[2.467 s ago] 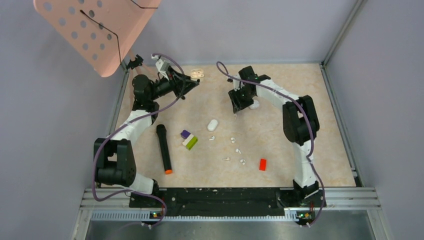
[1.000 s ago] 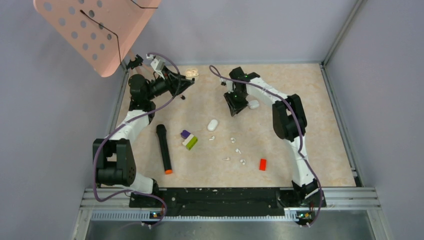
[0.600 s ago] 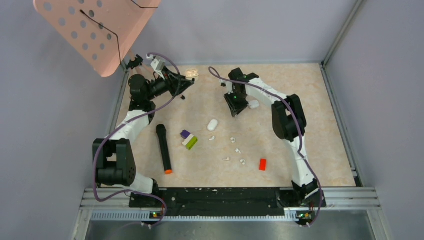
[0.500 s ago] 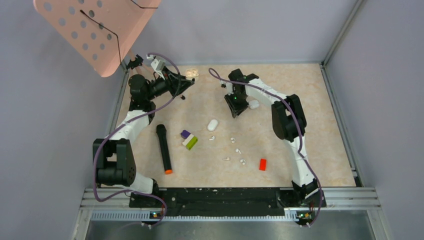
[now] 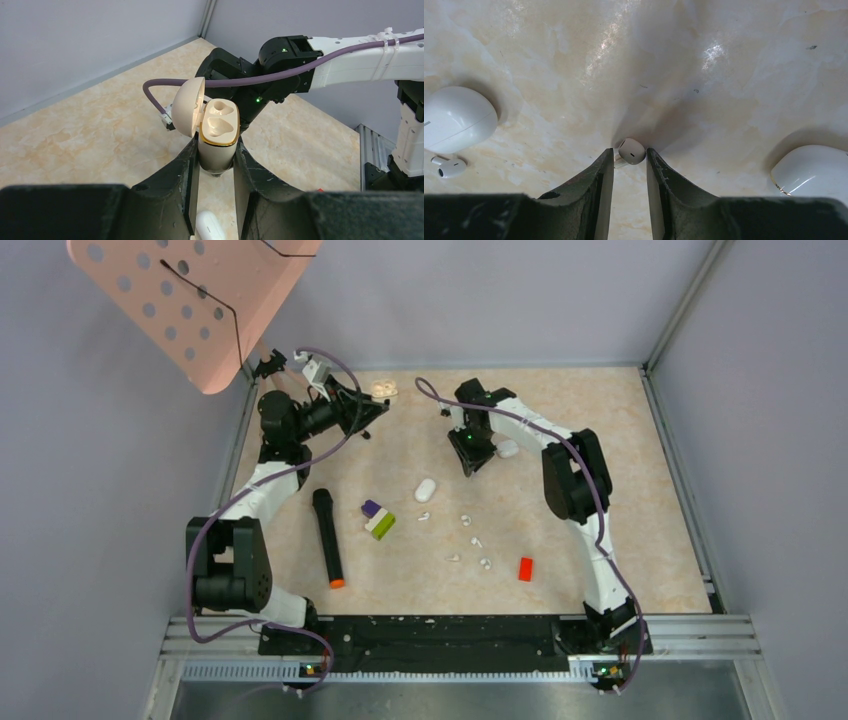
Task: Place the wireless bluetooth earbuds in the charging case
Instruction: Pick up the earbud from the center of the board.
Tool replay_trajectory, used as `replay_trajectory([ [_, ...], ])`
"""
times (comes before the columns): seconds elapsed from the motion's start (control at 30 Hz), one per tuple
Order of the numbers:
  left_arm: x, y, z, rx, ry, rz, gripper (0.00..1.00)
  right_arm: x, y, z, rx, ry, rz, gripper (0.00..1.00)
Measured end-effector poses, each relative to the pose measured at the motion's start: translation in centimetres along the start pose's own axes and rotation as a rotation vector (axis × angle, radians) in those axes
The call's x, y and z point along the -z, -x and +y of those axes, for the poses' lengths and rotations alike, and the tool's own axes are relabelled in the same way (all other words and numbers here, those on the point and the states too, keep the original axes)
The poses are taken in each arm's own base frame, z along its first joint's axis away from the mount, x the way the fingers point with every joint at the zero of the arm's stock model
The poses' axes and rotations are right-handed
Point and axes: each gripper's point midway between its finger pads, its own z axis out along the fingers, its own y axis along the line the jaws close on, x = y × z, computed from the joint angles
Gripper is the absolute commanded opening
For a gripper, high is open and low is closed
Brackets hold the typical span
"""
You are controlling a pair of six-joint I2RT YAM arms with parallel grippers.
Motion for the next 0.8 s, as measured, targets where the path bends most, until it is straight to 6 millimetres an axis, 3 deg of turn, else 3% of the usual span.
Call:
replay_trajectory([
  [0.37,0.00,-0.01,0.00,0.000,0.000,0.000,0.00,-0.09,-0.02,-0.05,0.000,-0.007,0.003,0.30],
  [0.57,0.01,-0.06,0.01,0.002,0.000,0.001,0.00,-0.17,0.25,-0.01,-0.005,-0.011,0.002,0.34],
  [0.8,0.01,-0.05,0.01,0.001,0.001,0.000,0.00,-0.26,0.62,-0.22,-0.006,-0.022,-0.003,0.26],
])
